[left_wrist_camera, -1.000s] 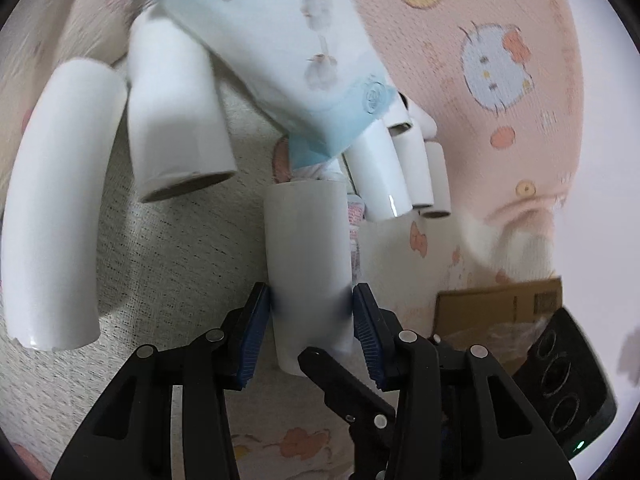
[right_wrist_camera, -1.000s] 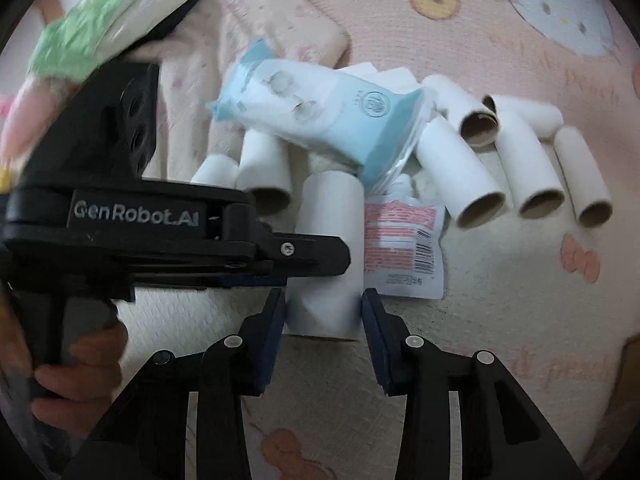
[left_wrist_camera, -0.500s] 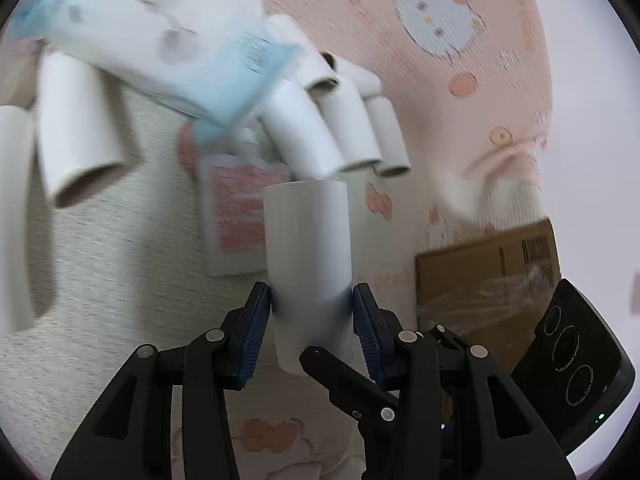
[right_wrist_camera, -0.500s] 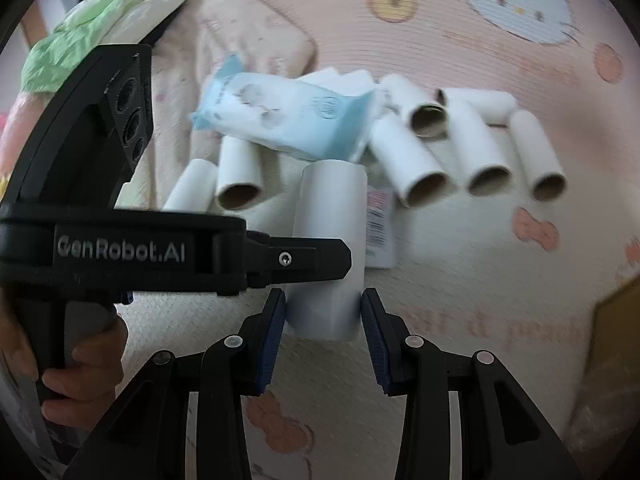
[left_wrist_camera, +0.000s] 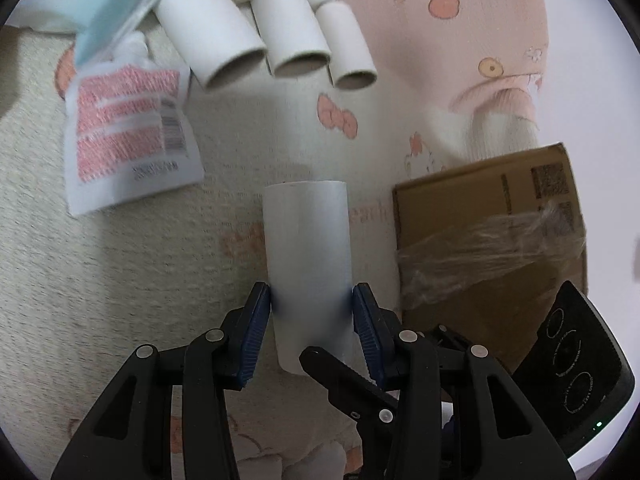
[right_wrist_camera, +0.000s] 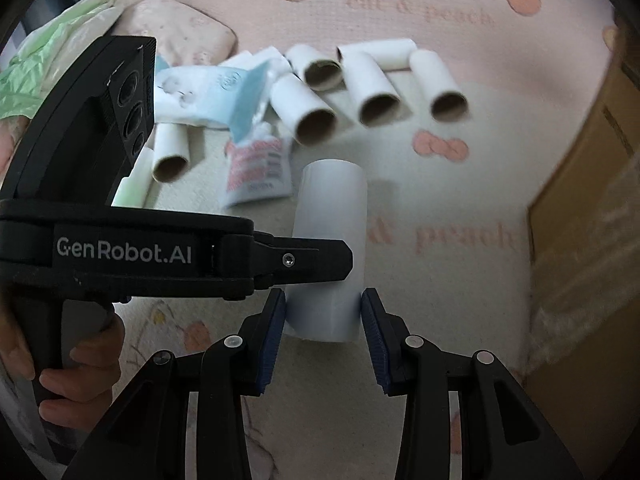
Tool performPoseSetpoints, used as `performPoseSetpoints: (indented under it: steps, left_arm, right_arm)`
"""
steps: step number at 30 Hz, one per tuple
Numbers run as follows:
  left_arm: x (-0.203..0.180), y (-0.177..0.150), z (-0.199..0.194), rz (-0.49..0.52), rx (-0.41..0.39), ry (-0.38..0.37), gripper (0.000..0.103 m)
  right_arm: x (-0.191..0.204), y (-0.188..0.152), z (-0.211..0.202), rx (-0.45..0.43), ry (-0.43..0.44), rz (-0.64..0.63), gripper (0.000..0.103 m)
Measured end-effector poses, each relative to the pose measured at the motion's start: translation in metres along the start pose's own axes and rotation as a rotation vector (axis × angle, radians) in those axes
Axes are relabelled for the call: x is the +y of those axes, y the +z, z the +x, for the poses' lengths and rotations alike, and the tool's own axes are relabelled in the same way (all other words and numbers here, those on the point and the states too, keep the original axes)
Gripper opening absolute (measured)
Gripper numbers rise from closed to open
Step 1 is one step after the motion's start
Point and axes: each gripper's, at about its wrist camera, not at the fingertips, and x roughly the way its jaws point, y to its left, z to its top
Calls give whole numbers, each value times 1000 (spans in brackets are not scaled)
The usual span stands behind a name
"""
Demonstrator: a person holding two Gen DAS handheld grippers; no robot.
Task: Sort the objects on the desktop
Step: 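Lift the white tube off the sheet with both grippers, then carry the tube with both grippers over the cardboard box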
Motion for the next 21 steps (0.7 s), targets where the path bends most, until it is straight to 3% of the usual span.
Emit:
performPoseSetpoints:
  steps: [6,11,15,21]
  left_arm:
    - [4,6,1,-37,36,-18,47]
    - [0,19,-6,-6,-29,35,48]
    - [-7,31,8,41,42,75,49]
    - [-9,32,9,50,29,75,49]
  right_arm:
    - [-13,0,-2,8,48,43,37]
    - [-15,-1,-6,0,44,36,37]
    - [-16,2,-6,7,47,43,37]
    - [-24,10,-4,30,67,66,37]
